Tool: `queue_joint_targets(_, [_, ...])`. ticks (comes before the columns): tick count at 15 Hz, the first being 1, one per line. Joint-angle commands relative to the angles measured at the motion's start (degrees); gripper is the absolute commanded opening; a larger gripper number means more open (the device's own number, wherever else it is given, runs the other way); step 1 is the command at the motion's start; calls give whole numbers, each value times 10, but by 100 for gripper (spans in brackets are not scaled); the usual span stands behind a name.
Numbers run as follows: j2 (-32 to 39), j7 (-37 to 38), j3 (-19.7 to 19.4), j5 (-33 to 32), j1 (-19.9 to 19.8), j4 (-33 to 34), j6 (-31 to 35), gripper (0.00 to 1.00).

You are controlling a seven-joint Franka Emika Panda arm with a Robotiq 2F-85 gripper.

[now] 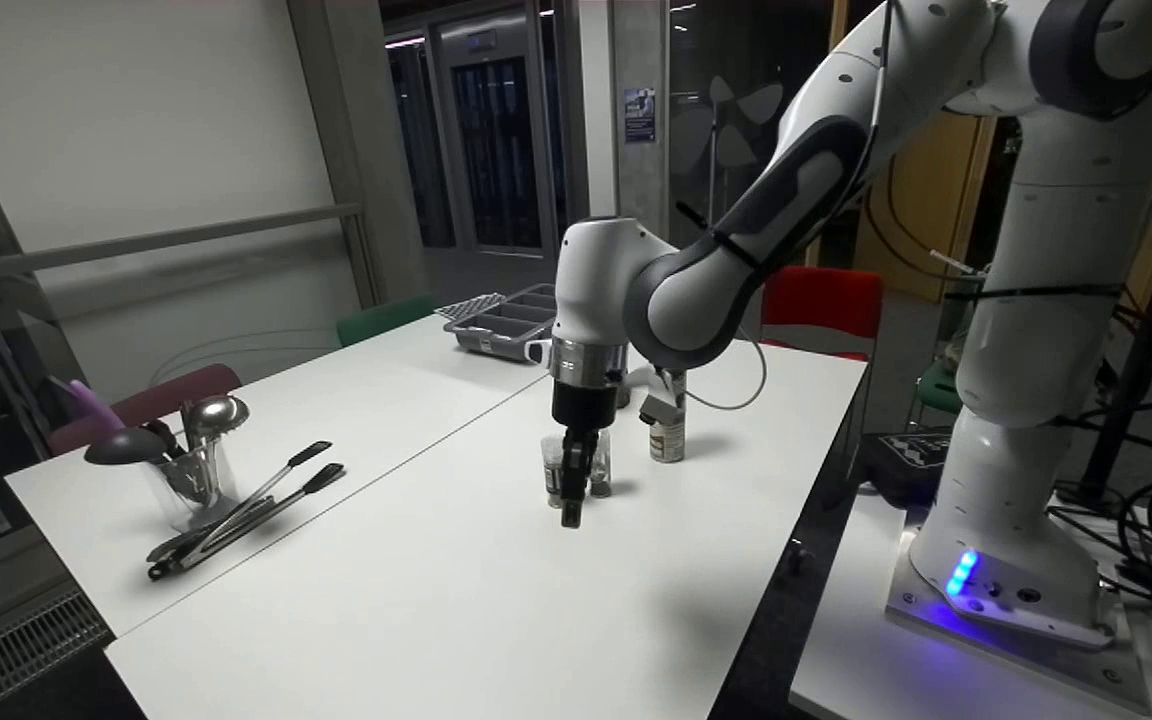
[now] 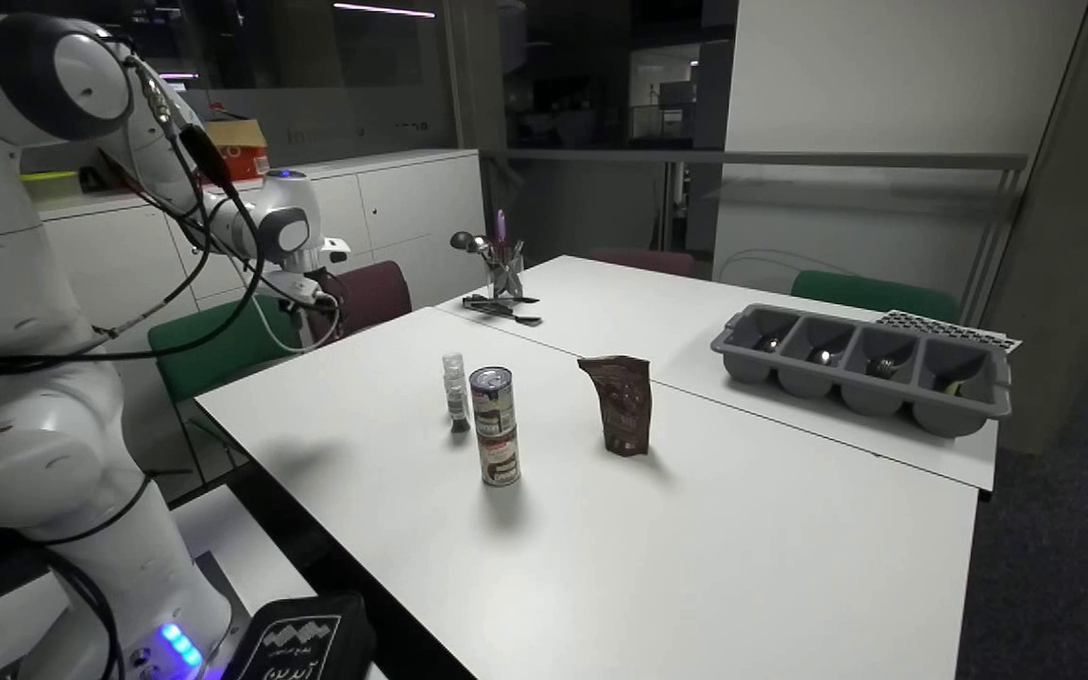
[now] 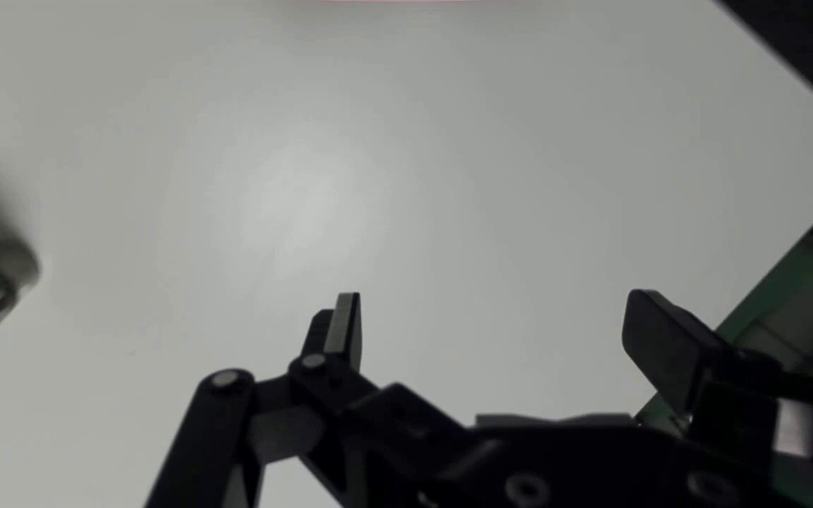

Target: Put the bottle upright

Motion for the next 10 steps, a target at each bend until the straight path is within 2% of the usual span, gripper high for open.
queue_joint_targets(1, [-24, -95, -87, 147, 85, 35, -139, 100])
queue_joint_targets(2, [-30, -78, -119, 159, 104, 39, -185, 100])
queue_joint_targets(3, [-29, -44, -152, 130, 118, 36, -210, 100])
queue_joint_targets(4, [-14, -52, -159, 122, 154, 34, -158, 100])
queue_joint_targets(6, [-18, -51, -196, 123, 168, 36, -191, 100])
queue_joint_targets(10, [-19, -51, -205, 123, 171, 35, -195, 100])
